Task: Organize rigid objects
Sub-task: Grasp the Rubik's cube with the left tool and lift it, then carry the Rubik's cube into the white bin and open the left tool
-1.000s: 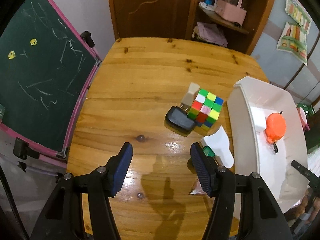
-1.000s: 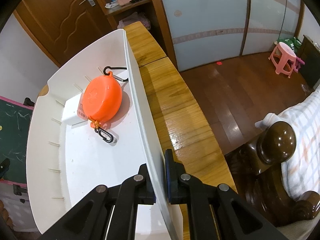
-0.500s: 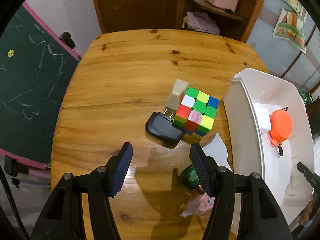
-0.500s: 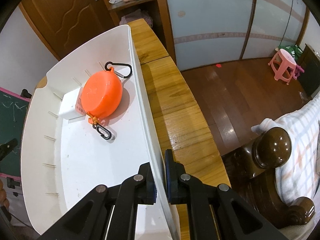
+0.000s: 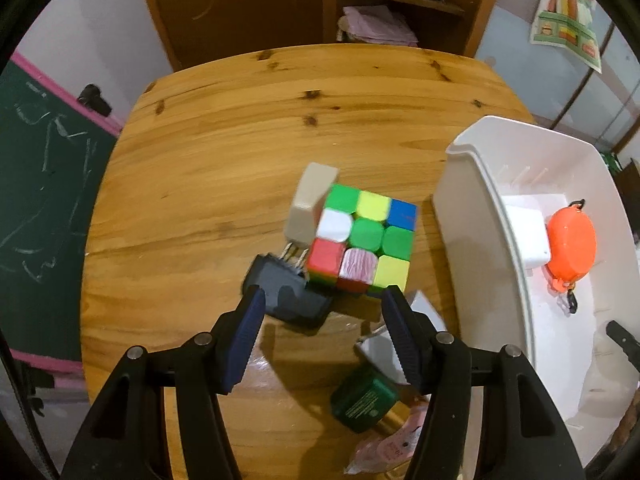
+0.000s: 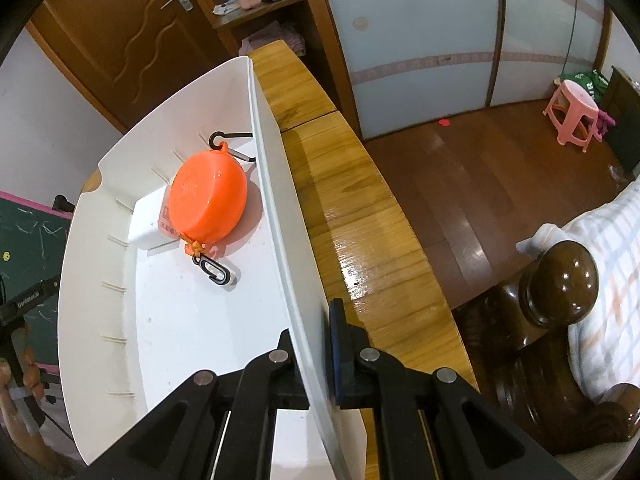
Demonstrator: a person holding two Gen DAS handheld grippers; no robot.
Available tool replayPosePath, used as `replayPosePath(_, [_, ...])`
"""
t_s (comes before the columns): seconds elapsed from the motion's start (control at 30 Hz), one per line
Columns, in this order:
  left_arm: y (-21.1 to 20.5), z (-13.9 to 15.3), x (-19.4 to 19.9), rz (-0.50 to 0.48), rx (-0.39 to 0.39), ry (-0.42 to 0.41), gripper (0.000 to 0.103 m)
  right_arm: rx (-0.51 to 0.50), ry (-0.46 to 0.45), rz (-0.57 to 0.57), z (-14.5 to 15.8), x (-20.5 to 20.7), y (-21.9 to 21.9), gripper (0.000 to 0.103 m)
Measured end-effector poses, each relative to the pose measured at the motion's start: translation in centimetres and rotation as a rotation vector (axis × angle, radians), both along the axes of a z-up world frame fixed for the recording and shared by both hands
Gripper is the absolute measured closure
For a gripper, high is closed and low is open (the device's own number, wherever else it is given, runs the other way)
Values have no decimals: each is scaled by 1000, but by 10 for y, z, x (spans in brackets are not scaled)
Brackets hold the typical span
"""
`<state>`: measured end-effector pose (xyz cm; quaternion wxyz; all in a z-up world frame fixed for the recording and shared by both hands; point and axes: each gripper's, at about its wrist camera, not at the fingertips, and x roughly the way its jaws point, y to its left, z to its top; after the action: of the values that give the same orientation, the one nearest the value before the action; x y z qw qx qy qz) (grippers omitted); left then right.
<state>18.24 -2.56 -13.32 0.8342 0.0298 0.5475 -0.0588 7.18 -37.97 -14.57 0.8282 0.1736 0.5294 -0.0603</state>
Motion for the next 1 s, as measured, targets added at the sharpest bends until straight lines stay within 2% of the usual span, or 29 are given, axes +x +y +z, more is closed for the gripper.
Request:
replayPosePath(0.2, [-13,1,5,-58,-21,19,38,4,-2,-7,-1,-1,1,97])
replayPosePath(0.37, [-22,0,10,-69,-20,24,38,-7,-1,2,0,-1,3,97])
replayPosePath(0.7, [-27,-19,30,-8,3,47,39,-17,1,7,1,0,6,97])
replayPosePath(0.8, [-24,-27,35,19,-32,70,43,-15,0,7,1,0,6,97])
replayPosePath(1.0, [-25,-27,33,38,-28,44,43,-17,0,6,1,0,6,97])
